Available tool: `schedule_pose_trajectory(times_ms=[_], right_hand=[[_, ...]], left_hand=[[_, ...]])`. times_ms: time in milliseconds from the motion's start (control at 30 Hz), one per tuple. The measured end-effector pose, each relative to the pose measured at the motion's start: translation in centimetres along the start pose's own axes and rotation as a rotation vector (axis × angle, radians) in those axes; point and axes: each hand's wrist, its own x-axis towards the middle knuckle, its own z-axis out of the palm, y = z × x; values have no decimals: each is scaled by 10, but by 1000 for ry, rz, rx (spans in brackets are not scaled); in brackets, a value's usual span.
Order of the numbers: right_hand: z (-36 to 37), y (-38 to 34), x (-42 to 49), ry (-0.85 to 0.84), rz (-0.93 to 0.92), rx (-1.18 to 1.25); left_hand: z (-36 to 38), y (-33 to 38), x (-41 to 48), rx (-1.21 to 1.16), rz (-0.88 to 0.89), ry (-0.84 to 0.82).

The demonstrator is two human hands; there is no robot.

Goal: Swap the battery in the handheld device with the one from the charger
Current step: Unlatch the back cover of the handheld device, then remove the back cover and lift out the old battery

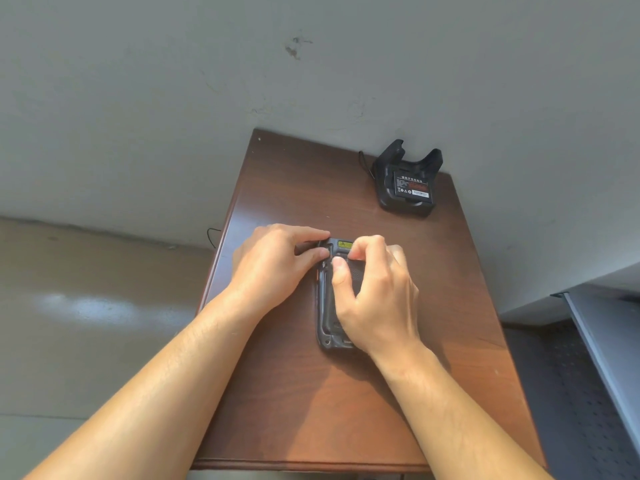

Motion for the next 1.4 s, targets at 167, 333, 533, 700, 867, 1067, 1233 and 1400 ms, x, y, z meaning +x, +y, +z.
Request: schedule_pose_trajectory(times_ms=[167,333,533,700,867,1067,1233,1400], right_hand=[[-30,6,4,127,46,440],[-69,63,-1,-126,235,308],[-55,94,-26,-256,99,50],[-43,97,-26,-169,116,-22],[-50,97,-23,-201,124,-53],[-64,50,-1,-395,-212,14],[-58,26,14,-630,-382,-100],[-60,21,27,-733,-461,-192]], left_hand=[[2,-2,1,-23,-11,15],[4,-5,2,-52,-17,17],[4,-5,2,-62,-29,7],[4,-4,-1,-36,-18,16],[6,-4,2,-26,-37,-4],[5,-5,4,-37,0,-16],[2,-3,4,-54,-6,-47],[2,-5,4,-52,0,-41]])
